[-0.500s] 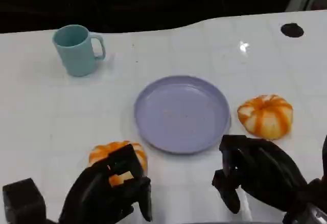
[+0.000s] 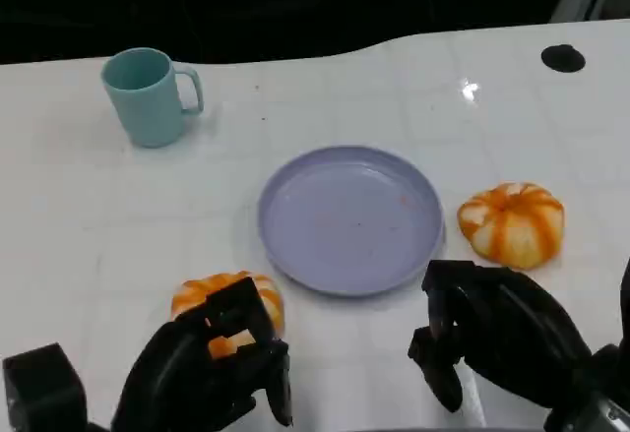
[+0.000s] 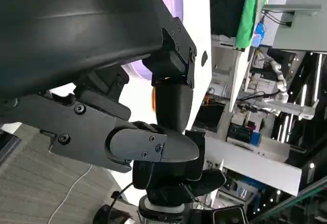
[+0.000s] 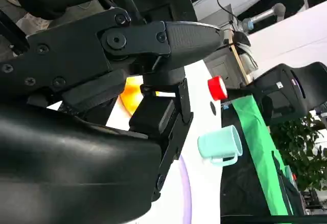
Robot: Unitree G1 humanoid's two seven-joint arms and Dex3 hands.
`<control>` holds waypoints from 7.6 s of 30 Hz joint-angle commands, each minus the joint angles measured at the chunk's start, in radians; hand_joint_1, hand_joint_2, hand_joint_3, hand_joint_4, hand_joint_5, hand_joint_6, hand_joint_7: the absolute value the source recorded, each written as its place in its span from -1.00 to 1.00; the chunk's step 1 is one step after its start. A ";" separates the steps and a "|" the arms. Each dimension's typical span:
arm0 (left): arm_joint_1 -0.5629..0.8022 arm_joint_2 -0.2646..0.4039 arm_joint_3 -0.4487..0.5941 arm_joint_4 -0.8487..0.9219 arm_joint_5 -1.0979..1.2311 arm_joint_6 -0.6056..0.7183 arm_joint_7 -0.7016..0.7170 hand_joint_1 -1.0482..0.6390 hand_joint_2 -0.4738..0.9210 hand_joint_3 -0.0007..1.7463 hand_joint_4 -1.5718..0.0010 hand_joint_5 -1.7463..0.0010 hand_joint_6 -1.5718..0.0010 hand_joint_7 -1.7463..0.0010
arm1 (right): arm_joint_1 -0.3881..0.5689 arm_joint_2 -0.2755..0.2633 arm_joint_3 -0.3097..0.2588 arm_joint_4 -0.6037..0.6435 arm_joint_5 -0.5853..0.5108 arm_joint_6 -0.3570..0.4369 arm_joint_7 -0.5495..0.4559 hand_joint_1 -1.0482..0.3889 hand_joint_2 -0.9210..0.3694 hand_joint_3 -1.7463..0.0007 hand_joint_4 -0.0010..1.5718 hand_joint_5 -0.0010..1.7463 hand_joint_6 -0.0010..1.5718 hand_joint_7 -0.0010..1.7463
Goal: Grasp the bread from the table and place it into the plate.
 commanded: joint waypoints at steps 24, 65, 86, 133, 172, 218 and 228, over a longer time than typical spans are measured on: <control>-0.035 0.051 0.043 -0.004 0.171 -0.264 0.046 -0.52 1.00 -0.64 0.43 -0.71 0.56 -0.06 | 0.004 -0.011 -0.005 -0.002 -0.002 -0.009 0.003 -0.81 -1.00 0.59 0.63 0.83 0.39 0.75; -0.371 0.402 -0.267 0.101 1.395 -0.028 0.178 -0.69 1.00 -0.97 0.59 0.71 0.65 1.00 | 0.015 -0.009 0.002 -0.026 0.003 0.009 -0.016 -0.84 -1.00 0.61 0.63 0.84 0.40 0.74; -0.475 0.389 -0.348 0.578 1.308 -0.182 0.734 -0.06 1.00 -0.48 0.15 -0.86 -0.05 -0.07 | 0.030 -0.018 0.001 -0.058 0.004 0.020 -0.025 -0.83 -1.00 0.60 0.64 0.85 0.41 0.74; -0.686 0.246 -0.286 0.548 1.144 -0.301 0.862 0.10 0.13 0.50 -0.15 -1.00 0.09 -1.00 | 0.043 -0.013 0.006 -0.021 -0.003 -0.018 0.005 -0.81 -1.00 0.57 0.63 0.81 0.38 0.75; -0.820 0.278 -0.362 0.612 0.985 -0.278 0.340 -0.69 1.00 -0.59 0.92 0.77 0.74 0.95 | 0.087 -0.017 0.001 -0.106 0.025 0.030 -0.014 -0.82 -1.00 0.60 0.64 0.84 0.41 0.75; -0.019 0.060 -0.032 0.026 0.009 0.013 0.038 -0.42 1.00 -0.60 0.05 -1.00 0.32 -1.00 | 0.032 -0.026 -0.016 -0.052 0.021 0.025 -0.016 -0.83 -1.00 0.59 0.65 0.83 0.42 0.72; -0.045 0.037 -0.024 0.071 0.005 0.007 0.019 -0.42 1.00 -0.63 0.08 -1.00 0.35 -1.00 | 0.024 -0.028 -0.015 -0.024 0.009 0.007 -0.006 -0.84 -1.00 0.60 0.64 0.83 0.41 0.73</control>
